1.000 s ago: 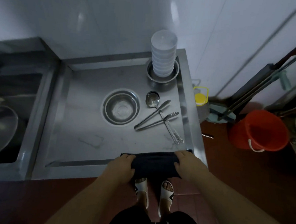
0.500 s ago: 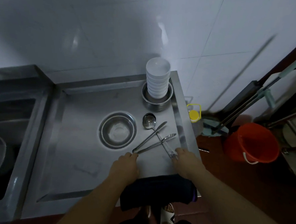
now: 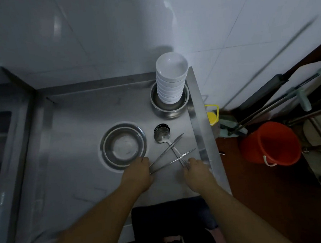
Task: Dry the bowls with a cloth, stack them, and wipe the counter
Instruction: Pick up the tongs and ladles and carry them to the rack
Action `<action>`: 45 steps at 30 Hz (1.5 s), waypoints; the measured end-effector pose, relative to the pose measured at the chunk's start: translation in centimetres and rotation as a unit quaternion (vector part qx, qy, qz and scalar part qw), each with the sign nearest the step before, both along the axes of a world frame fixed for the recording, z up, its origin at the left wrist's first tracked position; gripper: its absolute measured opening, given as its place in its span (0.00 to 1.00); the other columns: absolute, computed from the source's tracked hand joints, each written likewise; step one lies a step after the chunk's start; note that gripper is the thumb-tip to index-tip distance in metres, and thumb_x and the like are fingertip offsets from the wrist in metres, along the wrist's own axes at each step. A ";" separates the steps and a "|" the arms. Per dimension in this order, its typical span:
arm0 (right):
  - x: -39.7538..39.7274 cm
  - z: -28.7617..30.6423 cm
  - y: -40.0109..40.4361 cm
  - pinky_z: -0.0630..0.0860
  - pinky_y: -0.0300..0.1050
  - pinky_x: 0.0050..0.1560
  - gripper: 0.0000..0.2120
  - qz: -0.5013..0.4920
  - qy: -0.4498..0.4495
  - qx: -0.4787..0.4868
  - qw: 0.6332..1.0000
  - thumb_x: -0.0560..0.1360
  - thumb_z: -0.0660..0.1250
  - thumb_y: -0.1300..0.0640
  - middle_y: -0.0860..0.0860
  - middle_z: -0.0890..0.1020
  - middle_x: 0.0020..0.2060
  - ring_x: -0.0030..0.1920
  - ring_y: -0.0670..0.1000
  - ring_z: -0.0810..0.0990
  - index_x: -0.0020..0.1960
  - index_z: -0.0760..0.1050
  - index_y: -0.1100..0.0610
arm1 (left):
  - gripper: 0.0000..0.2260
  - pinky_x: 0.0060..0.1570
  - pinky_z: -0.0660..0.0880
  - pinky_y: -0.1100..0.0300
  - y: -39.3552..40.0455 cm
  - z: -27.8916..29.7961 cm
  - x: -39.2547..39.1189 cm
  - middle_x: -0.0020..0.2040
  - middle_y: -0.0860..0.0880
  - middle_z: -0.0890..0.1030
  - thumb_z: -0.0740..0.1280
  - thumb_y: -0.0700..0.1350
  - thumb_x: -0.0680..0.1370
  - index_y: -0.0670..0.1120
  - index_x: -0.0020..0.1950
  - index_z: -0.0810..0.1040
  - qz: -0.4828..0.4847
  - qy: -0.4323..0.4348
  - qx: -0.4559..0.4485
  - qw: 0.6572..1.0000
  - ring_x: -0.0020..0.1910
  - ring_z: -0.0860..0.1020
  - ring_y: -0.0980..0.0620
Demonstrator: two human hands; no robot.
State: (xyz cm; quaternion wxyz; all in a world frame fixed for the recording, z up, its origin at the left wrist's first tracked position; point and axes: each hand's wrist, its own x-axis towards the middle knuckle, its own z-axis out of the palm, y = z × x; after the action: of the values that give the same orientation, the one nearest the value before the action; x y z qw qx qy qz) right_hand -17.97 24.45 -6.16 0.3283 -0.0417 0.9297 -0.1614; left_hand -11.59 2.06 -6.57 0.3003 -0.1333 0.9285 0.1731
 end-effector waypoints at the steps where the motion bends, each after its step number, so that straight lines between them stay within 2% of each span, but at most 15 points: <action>1: -0.2 -0.3 0.0 0.73 0.47 0.50 0.13 -0.001 0.004 0.000 1.000 0.84 0.61 0.51 0.56 0.79 0.59 0.56 0.57 0.78 0.63 0.74 0.58 | 0.25 0.62 0.76 0.47 0.1 -0.4 -0.4 0.68 0.44 0.74 0.71 0.53 0.78 0.45 0.71 0.70 -0.001 0.000 -0.001 1.000 0.67 0.75 0.41; 6: -0.9 -1.9 0.3 0.79 0.53 0.57 0.13 -0.014 0.019 -0.009 1.000 0.83 0.64 0.51 0.55 0.79 0.58 0.57 0.56 0.79 0.62 0.77 0.58 | 0.28 0.63 0.76 0.47 1.5 -2.0 -1.9 0.68 0.44 0.72 0.73 0.57 0.77 0.46 0.72 0.69 -0.007 0.009 -0.007 1.000 0.68 0.73 0.42; 14: -1.3 -3.3 2.2 0.78 0.57 0.61 0.14 -0.026 0.017 0.005 0.999 0.82 0.67 0.47 0.53 0.79 0.61 0.61 0.55 0.77 0.63 0.78 0.53 | 0.31 0.64 0.74 0.49 4.3 -4.0 -3.8 0.69 0.44 0.71 0.72 0.57 0.77 0.47 0.75 0.66 -0.024 0.019 -0.039 0.999 0.68 0.72 0.43; 26: -1.4 -3.5 2.4 0.78 0.56 0.61 0.14 -0.027 0.005 0.005 1.000 0.82 0.66 0.47 0.53 0.78 0.60 0.61 0.55 0.77 0.64 0.77 0.52 | 0.16 0.59 0.75 0.49 5.4 -4.2 -5.1 0.68 0.44 0.73 0.65 0.45 0.83 0.44 0.70 0.69 0.000 0.005 -0.062 0.998 0.66 0.73 0.44; 29: -1.2 -3.6 2.3 0.77 0.53 0.59 0.15 -0.032 0.007 0.011 0.999 0.81 0.67 0.46 0.53 0.78 0.60 0.61 0.55 0.76 0.65 0.77 0.52 | 0.16 0.60 0.76 0.48 4.7 -3.7 -4.6 0.67 0.44 0.73 0.64 0.44 0.82 0.44 0.69 0.70 0.027 0.012 -0.031 0.999 0.66 0.73 0.43; 35: -2.1 -3.9 -0.1 0.75 0.49 0.58 0.17 -0.011 0.029 -0.007 1.000 0.80 0.70 0.48 0.54 0.78 0.60 0.58 0.53 0.75 0.65 0.77 0.54 | 0.17 0.57 0.77 0.45 2.6 -2.1 -1.4 0.64 0.45 0.74 0.67 0.50 0.80 0.45 0.67 0.73 0.098 0.054 0.036 0.993 0.64 0.74 0.43; 38: -2.9 -4.1 -2.2 0.76 0.56 0.61 0.17 0.007 0.030 0.006 1.000 0.79 0.68 0.48 0.57 0.78 0.60 0.61 0.59 0.75 0.63 0.76 0.57 | 0.17 0.57 0.76 0.46 1.3 -1.7 0.5 0.62 0.46 0.75 0.69 0.50 0.79 0.46 0.65 0.73 0.129 0.083 0.044 0.987 0.63 0.74 0.44; 40: -3.3 -4.3 -3.5 0.74 0.55 0.60 0.16 0.022 0.029 0.029 0.999 0.80 0.67 0.50 0.59 0.77 0.61 0.62 0.62 0.75 0.63 0.74 0.59 | 0.17 0.57 0.76 0.48 0.4 -1.6 1.7 0.60 0.47 0.76 0.71 0.51 0.79 0.46 0.64 0.73 0.158 0.101 0.048 0.981 0.61 0.74 0.45; 45: -3.4 -4.9 -5.1 0.74 0.56 0.61 0.12 0.016 0.043 0.083 0.995 0.83 0.61 0.56 0.59 0.76 0.63 0.64 0.63 0.75 0.66 0.71 0.58 | 0.21 0.58 0.77 0.49 -1.3 -1.5 4.4 0.62 0.49 0.77 0.72 0.52 0.78 0.50 0.69 0.74 0.224 0.122 0.062 0.965 0.62 0.75 0.47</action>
State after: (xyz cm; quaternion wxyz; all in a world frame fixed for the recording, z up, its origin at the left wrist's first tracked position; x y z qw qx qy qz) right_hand -21.33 19.38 -11.05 0.2930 -0.0358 0.9524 -0.0763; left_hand -7.16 0.79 -8.09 0.1459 -0.2966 0.8920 0.3084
